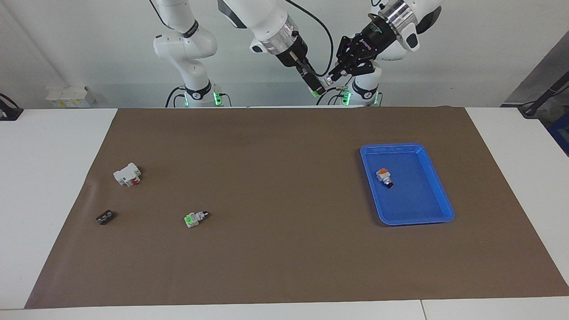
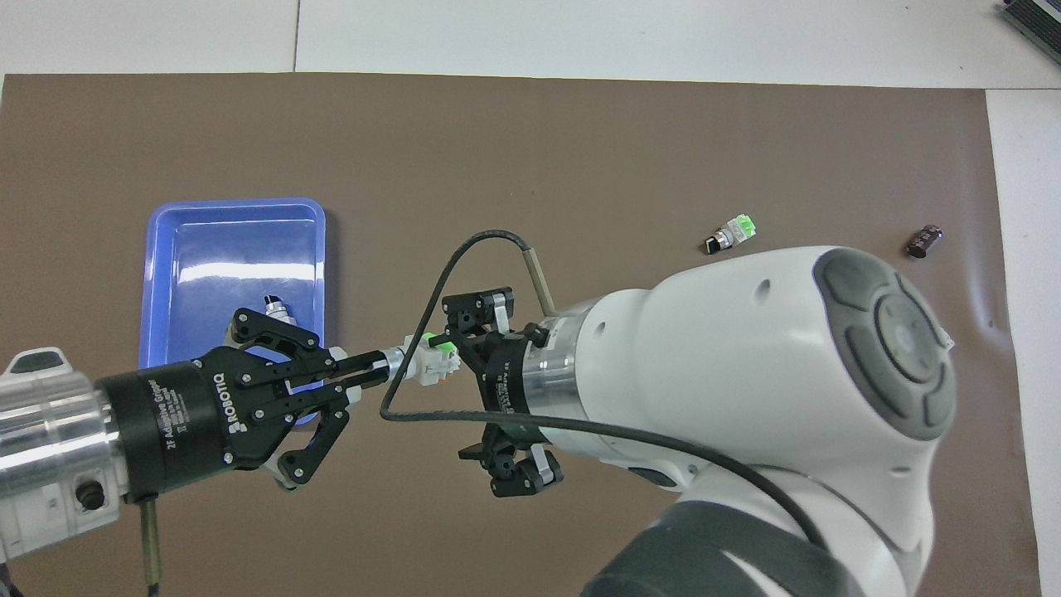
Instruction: Turn and place switch with both arms
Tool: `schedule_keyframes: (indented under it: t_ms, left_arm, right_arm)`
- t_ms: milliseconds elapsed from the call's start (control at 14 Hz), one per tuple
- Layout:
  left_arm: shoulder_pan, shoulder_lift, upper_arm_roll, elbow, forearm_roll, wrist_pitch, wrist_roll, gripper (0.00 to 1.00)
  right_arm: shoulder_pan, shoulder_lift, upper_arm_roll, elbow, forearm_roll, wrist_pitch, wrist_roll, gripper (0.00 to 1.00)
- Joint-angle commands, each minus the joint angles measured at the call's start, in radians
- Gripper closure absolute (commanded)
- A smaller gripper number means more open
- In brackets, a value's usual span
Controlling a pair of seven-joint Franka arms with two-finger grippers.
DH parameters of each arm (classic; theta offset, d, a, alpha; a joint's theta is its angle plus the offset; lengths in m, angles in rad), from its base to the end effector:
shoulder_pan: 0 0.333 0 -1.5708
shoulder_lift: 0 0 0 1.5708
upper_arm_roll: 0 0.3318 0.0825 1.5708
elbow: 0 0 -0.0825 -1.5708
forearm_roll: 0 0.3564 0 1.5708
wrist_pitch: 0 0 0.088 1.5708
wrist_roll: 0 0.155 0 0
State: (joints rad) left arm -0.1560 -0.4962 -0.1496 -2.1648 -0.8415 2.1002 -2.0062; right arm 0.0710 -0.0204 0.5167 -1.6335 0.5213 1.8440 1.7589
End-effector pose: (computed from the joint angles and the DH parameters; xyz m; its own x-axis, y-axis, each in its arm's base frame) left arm 0.3840 -0.2053 0.6296 -0.2858 0.6053 -0.7429 0.9236 0.3808 -0.0450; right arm 0.4281 0.3637 0.6175 0.2916 -0.8054 -0.5160 -0.9541 -0.2833 -0.0970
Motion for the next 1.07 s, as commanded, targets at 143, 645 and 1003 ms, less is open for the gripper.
schedule_keyframes:
  t_ms: [143,645,1003]
  left_arm:
    - [0.067,0.044,-0.002,-0.027,0.016,0.026,0.111,1.0]
    - [0.133,0.137,0.074,-0.043,0.018,0.037,0.412,1.0]
    - [0.13,0.273,0.122,-0.018,0.067,0.075,0.641,1.0]
  right_arm:
    - [-0.152,-0.105,0.002,-0.025,-0.027,-0.103,-0.201,0.0]
    - [-0.23,-0.099,-0.033,-0.019,-0.317,-0.083,-0.758,0.0]
    - [-0.247,-0.084,-0.043,-0.031,-0.424,-0.1,-1.061,0.0]
